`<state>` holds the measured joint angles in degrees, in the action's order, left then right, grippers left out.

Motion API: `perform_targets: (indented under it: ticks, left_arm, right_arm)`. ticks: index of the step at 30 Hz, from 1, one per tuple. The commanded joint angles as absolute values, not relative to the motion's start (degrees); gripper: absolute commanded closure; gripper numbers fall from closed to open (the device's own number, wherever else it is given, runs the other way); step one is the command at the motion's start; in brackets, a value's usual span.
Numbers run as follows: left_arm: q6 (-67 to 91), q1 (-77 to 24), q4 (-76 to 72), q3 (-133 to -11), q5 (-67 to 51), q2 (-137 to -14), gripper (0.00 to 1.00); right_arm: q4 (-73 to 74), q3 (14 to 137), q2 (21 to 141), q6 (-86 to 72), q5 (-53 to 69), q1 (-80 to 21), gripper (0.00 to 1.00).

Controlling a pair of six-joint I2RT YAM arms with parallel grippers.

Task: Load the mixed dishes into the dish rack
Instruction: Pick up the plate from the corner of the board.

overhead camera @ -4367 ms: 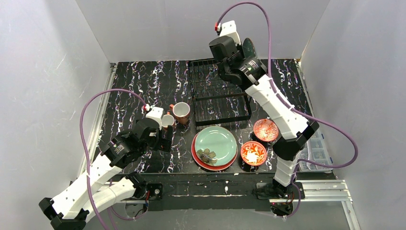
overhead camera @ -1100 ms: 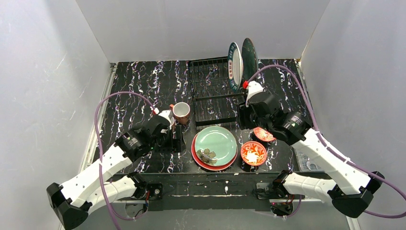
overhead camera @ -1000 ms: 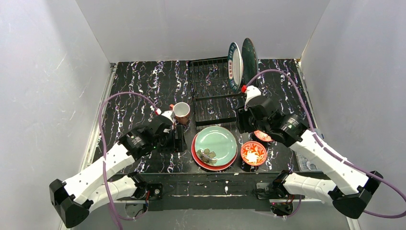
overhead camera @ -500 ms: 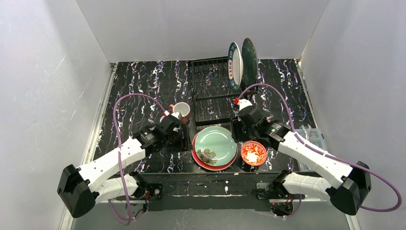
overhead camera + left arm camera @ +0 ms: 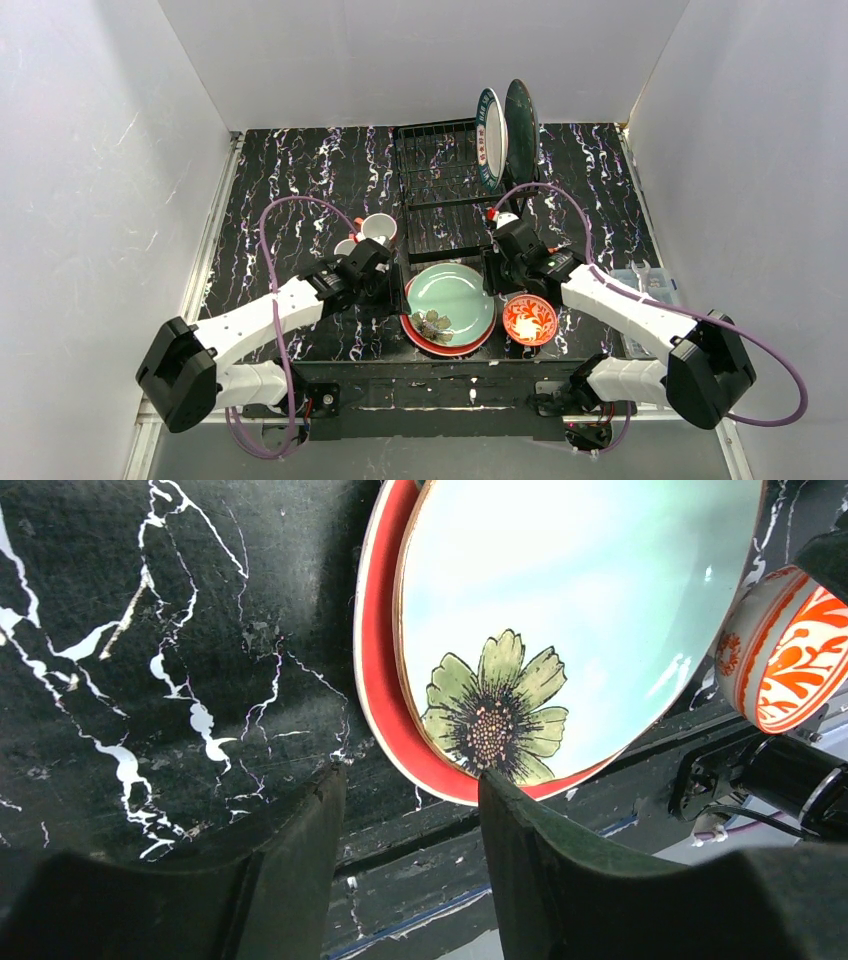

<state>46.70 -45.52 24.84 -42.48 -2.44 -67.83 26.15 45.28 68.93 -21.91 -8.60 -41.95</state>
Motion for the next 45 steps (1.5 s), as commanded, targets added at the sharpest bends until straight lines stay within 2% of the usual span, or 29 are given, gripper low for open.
perform_targets:
  ticks: [1, 24, 39, 45]
  left_arm:
    - [47.1, -45.7, 22.9, -42.3, -3.6, -70.4, 0.52]
    - [47.3, -45.7, 20.1, -45.1, -5.8, -78.8, 0.70]
    - [47.5, -45.8, 19.4, -45.2, -5.6, -81.8, 0.72]
    - [47.2, -45.7, 18.2, -45.5, -6.5, -83.9, 0.81]
  right_arm:
    - [21.4, 43.6, 70.3, -20.9, -4.8, -40.2, 0.53]
    - [17.6, 38.8, 71.4, -19.8, 2.8, -35.7, 0.57]
    - [17.2, 38.2, 71.4, -19.8, 3.6, -35.1, 0.57]
    - [16.1, 37.3, 72.0, -19.9, 4.3, -34.7, 0.57]
